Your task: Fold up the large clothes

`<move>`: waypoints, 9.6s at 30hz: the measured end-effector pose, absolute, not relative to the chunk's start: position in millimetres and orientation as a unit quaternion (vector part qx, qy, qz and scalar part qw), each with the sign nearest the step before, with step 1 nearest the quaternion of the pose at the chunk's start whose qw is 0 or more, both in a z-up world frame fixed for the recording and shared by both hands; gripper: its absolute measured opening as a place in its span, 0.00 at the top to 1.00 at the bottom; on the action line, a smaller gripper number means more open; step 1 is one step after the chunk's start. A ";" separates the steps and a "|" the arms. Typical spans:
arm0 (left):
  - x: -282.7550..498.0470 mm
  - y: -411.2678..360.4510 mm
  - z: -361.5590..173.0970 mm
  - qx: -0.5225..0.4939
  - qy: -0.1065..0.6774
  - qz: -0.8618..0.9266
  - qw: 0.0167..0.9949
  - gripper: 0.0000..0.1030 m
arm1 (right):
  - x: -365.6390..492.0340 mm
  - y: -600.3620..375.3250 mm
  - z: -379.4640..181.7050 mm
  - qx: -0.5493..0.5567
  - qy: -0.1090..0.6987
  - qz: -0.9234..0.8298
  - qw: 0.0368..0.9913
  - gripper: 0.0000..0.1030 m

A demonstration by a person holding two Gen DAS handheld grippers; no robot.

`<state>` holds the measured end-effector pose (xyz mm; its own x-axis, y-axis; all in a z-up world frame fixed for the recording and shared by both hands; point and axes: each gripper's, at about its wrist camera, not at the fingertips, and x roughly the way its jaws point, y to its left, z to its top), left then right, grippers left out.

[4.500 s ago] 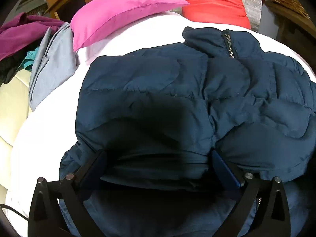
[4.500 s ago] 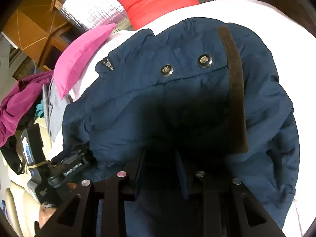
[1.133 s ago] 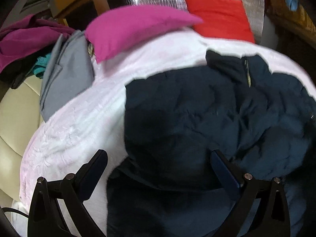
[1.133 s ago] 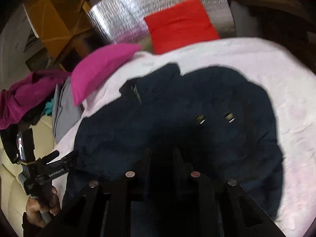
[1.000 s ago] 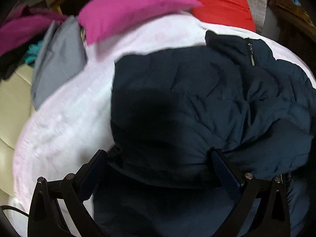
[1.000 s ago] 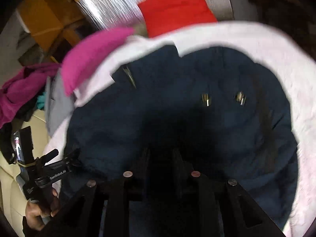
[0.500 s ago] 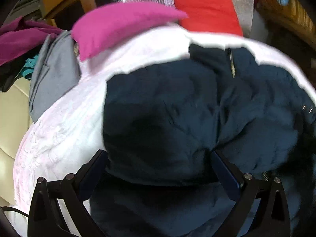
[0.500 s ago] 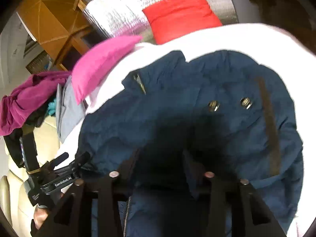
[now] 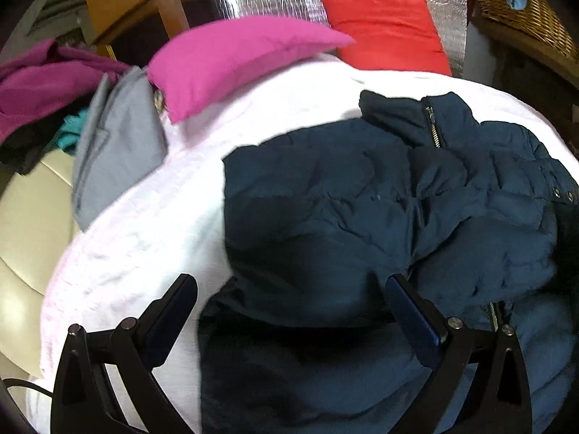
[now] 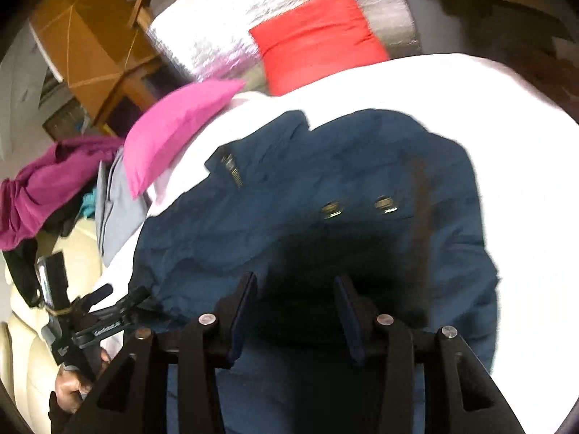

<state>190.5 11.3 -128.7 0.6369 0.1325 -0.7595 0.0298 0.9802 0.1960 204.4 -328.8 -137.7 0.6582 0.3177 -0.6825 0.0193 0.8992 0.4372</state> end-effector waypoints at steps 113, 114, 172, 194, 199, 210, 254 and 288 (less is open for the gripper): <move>2.0 76.9 -227.1 -0.116 0.602 -0.126 0.780 0.52 | 27.8 -350.7 -202.3 0.206 0.528 0.239 0.789 0.46; 2.0 74.4 -227.6 -0.108 0.604 -0.128 0.779 0.49 | 25.0 -357.2 -199.3 0.209 0.524 0.231 0.792 0.46; 198.9 119.6 -147.5 -0.370 0.392 -0.183 0.822 0.89 | 201.8 -350.0 -119.8 0.324 0.295 0.190 0.879 0.81; 291.2 113.2 -167.7 -0.370 0.391 -0.130 0.833 0.89 | 283.2 -396.2 -160.5 0.456 0.301 0.142 0.825 0.81; 300.1 112.6 -175.4 -0.370 0.407 -0.119 0.827 0.88 | 292.0 -401.1 -173.7 0.480 0.314 0.138 0.808 0.81; 306.6 124.5 -177.6 -0.418 0.416 -0.128 0.797 0.81 | 293.0 -414.9 -174.5 0.539 0.289 0.169 0.773 0.54; 289.6 115.5 -191.5 -0.259 0.491 0.022 0.832 0.10 | 289.2 -418.4 -171.9 0.359 0.378 -0.033 0.853 0.67; 387.0 88.5 -182.5 -0.192 0.486 -0.009 0.852 0.10 | 394.2 -392.5 -168.9 0.305 0.397 -0.031 0.865 0.47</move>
<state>387.0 88.5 -182.5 0.5273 -0.2021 -0.8253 -0.1714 0.9260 -0.3363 394.2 -392.5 -168.9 0.6821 0.1893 -0.7063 0.2961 0.8117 0.5035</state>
